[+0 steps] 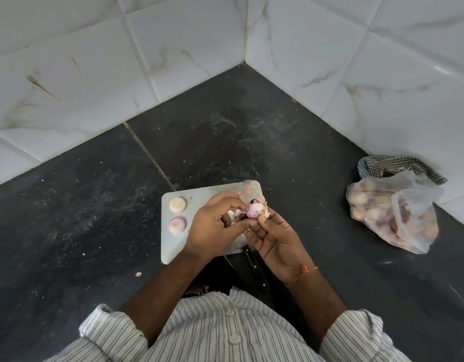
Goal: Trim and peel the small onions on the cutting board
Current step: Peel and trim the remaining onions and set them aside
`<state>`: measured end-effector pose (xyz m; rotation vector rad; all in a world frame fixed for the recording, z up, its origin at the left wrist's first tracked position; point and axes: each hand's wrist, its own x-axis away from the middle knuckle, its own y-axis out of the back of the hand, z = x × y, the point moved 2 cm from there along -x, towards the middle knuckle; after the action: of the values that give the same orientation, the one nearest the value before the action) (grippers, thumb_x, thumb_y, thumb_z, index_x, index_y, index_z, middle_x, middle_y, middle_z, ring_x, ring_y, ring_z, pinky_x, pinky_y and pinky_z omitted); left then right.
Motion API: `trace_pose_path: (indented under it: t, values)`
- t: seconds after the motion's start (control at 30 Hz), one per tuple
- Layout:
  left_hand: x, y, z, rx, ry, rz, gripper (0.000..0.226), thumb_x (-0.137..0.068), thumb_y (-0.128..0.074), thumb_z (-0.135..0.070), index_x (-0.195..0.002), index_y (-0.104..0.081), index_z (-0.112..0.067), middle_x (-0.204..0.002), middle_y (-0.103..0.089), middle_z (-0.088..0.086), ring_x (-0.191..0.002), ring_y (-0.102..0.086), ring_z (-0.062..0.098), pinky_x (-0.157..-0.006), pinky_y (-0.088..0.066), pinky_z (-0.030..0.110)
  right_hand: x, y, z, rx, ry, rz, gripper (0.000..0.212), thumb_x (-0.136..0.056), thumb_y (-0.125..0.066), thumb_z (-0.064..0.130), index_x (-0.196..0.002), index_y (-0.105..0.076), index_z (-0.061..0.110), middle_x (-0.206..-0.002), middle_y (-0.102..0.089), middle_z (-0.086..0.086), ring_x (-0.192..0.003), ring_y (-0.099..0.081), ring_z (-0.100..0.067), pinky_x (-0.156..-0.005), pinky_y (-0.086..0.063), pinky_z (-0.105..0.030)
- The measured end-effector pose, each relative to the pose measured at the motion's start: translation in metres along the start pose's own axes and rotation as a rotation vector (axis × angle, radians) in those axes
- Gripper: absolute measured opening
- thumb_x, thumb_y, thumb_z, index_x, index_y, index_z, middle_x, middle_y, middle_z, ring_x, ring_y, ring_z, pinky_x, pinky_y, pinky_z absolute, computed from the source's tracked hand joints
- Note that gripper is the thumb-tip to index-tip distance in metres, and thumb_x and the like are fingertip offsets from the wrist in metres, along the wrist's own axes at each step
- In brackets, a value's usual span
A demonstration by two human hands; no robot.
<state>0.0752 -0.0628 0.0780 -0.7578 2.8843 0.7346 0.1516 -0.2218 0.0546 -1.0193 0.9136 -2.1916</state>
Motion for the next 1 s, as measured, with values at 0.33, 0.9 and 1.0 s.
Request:
trace_pose_path:
  t: [0.33,0.9,1.0]
  values:
    - [-0.003,-0.003,0.002,0.094,0.056,0.118,0.026,-0.086,-0.09,-0.016,-0.097,-0.072,-0.029,-0.118,-0.064,-0.009,-0.062,-0.055,0.014,-0.07,-0.051,0.02,0.004,-0.003,0.001,0.019,0.034,-0.009,0.049,-0.098,-0.064,0.0,-0.147,-0.058,0.002,-0.139,-0.064,-0.028,-0.1,-0.075,-0.02,-0.107,-0.057,-0.037]
    - [0.004,-0.003,0.004,0.078,0.008,0.086,0.021,-0.094,-0.082,-0.015,-0.087,-0.063,-0.023,-0.105,-0.063,-0.01,-0.076,-0.057,0.014,-0.074,-0.055,0.036,0.004,-0.017,-0.011,-0.065,0.032,-0.044,0.036,-0.097,-0.064,0.004,-0.133,-0.066,-0.004,-0.124,-0.072,-0.024,-0.107,-0.076,-0.024,-0.1,-0.061,-0.033]
    - [0.004,0.002,0.007,0.113,0.097,0.039,0.028,-0.087,-0.09,-0.017,-0.092,-0.066,-0.029,-0.106,-0.068,-0.008,-0.067,-0.057,0.019,-0.066,-0.052,0.029,0.003,-0.019,-0.013,-0.089,0.012,-0.04,0.036,-0.099,-0.063,0.006,-0.135,-0.064,-0.003,-0.121,-0.073,-0.022,-0.105,-0.077,-0.022,-0.094,-0.063,-0.031]
